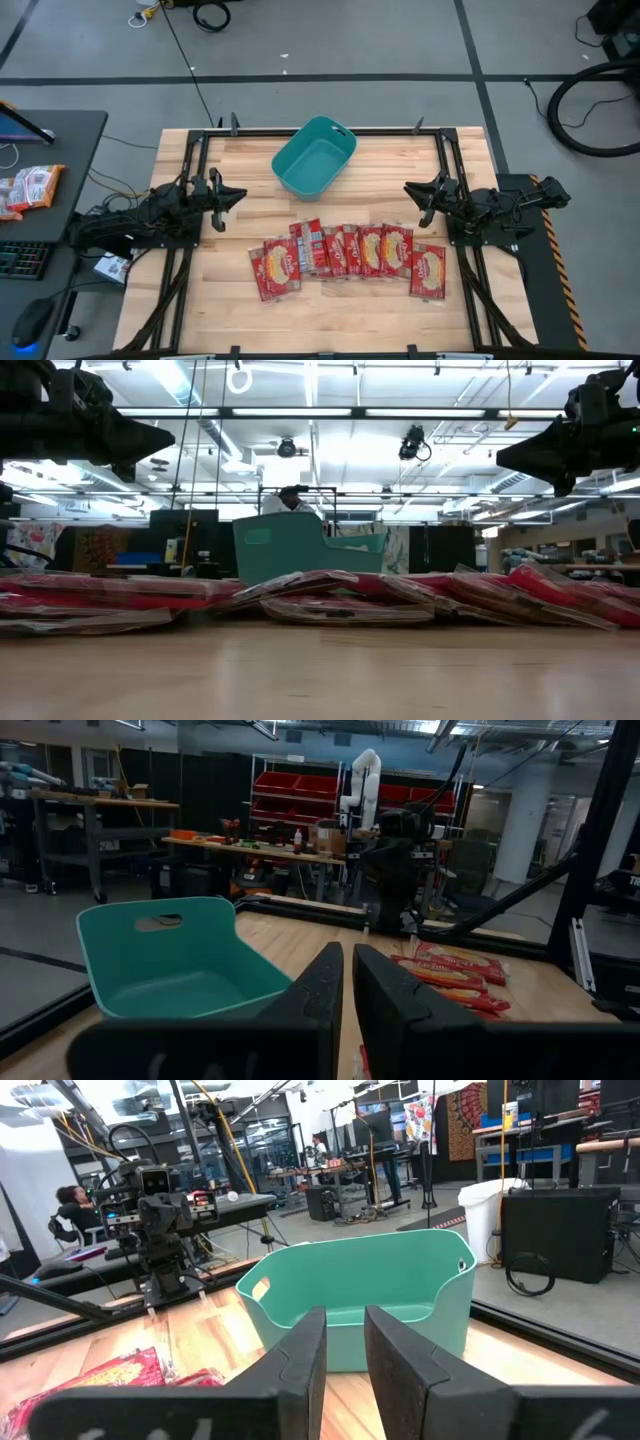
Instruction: Sort popcorn bags into baskets
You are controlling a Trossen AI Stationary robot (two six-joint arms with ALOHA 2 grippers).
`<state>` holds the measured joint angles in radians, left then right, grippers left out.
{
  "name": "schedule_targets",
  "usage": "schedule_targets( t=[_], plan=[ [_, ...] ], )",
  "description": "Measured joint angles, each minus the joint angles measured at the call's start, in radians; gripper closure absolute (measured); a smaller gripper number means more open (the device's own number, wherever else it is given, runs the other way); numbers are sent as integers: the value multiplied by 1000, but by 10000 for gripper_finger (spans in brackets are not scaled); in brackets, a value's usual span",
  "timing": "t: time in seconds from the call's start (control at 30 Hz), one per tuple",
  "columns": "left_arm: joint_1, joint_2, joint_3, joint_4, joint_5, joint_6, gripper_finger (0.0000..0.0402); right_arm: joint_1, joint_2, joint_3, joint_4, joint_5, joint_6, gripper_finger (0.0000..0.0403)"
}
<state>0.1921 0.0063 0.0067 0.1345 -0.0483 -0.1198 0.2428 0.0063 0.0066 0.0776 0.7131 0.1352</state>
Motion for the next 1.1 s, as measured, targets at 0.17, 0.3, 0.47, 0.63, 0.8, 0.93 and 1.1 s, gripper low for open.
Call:
schedule_targets(
  t=[0.17,0.3,0.47,0.63,0.8,0.93,1.1],
  plan=[
    [0,0,0,0,0,0,370,0,0,0,0,0,0,325],
    [0,0,0,0,0,0,370,0,0,0,0,0,0,325],
    [0,0,0,0,0,0,370,0,0,0,0,0,0,325],
    [0,0,0,0,0,0,370,0,0,0,0,0,0,325],
    [0,0,0,0,0,0,370,0,0,0,0,0,0,325],
    [0,0,0,57,0,-7,370,0,0,0,0,0,0,325],
    [0,0,0,157,0,-118,370,-6,0,0,40,40,-58,325]
  ],
)
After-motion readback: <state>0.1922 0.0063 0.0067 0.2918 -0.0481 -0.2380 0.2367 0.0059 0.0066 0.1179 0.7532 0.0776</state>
